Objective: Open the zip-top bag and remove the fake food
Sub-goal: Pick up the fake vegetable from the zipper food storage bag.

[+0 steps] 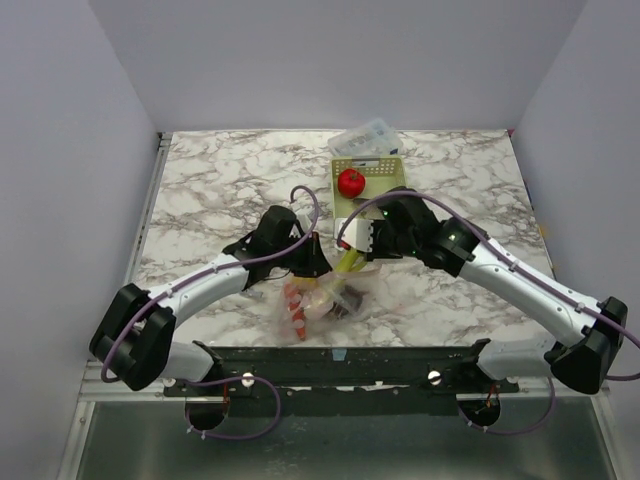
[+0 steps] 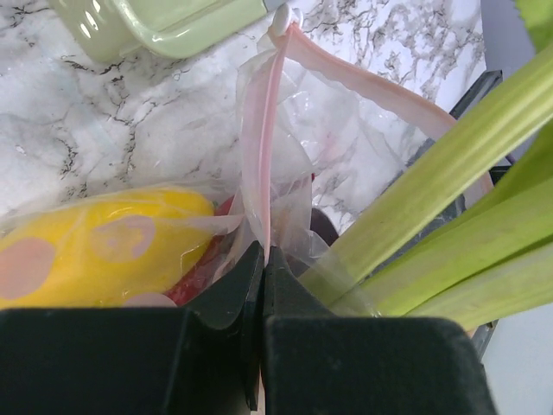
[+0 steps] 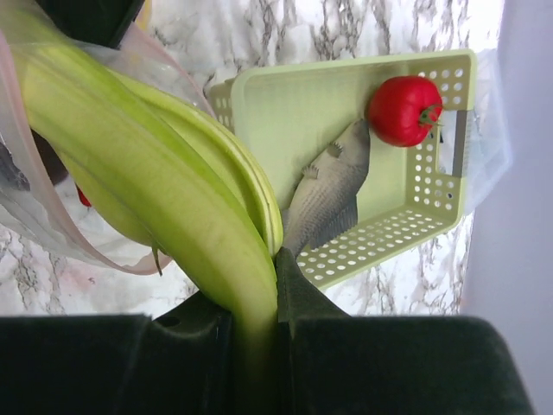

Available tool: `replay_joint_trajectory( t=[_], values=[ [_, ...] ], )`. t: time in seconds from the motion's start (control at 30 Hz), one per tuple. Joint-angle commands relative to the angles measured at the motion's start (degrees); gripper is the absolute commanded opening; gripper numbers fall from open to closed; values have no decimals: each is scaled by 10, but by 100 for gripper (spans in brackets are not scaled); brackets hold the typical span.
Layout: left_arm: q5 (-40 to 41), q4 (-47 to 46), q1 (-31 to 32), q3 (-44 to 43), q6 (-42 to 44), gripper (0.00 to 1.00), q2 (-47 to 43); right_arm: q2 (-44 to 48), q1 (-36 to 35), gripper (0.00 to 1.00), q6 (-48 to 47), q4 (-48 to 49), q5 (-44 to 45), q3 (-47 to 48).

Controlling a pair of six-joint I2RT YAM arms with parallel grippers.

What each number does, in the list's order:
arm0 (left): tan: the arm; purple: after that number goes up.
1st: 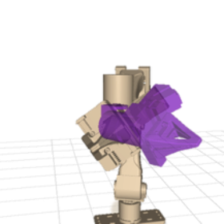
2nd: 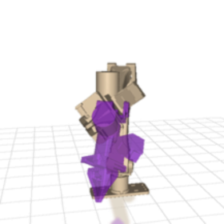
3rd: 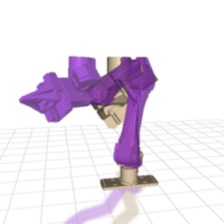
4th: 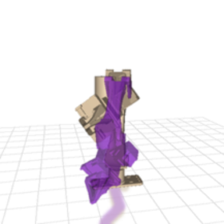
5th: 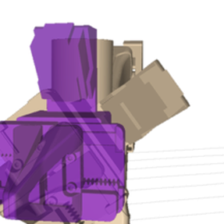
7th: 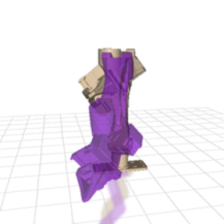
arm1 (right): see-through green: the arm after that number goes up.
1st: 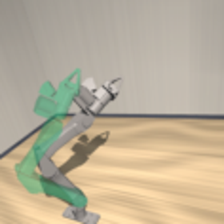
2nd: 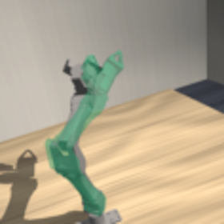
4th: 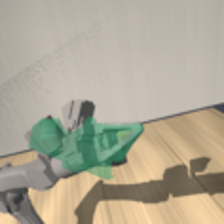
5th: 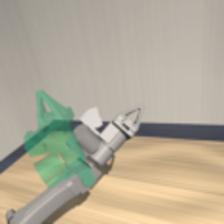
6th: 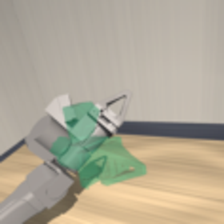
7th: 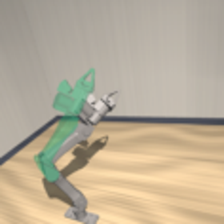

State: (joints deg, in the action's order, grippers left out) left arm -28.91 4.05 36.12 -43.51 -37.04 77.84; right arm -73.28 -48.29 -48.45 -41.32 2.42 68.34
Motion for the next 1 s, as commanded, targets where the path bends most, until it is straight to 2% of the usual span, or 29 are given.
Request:
replay_joint_trajectory(
  t=[0.0,0.17,0.3,0.47,0.7,0.97],
  values=[
    [25,29,-2,-12,21,0,-36,21,11,0,18,-37,-72,45],
    [32,20,-7,-1,25,0,-77,27,21,0,20,-63,-132,50],
    [31,6,-12,12,34,0,-112,30,28,0,24,-65,-133,46],
    [33,0,-22,32,51,0,-157,45,60,0,27,-88,-187,75],
    [40,32,-33,29,73,0,-192,49,76,0,14,-98,-175,82],
    [72,43,-43,37,70,0,-224,81,123,0,-8,-135,-211,78]
  ],
)
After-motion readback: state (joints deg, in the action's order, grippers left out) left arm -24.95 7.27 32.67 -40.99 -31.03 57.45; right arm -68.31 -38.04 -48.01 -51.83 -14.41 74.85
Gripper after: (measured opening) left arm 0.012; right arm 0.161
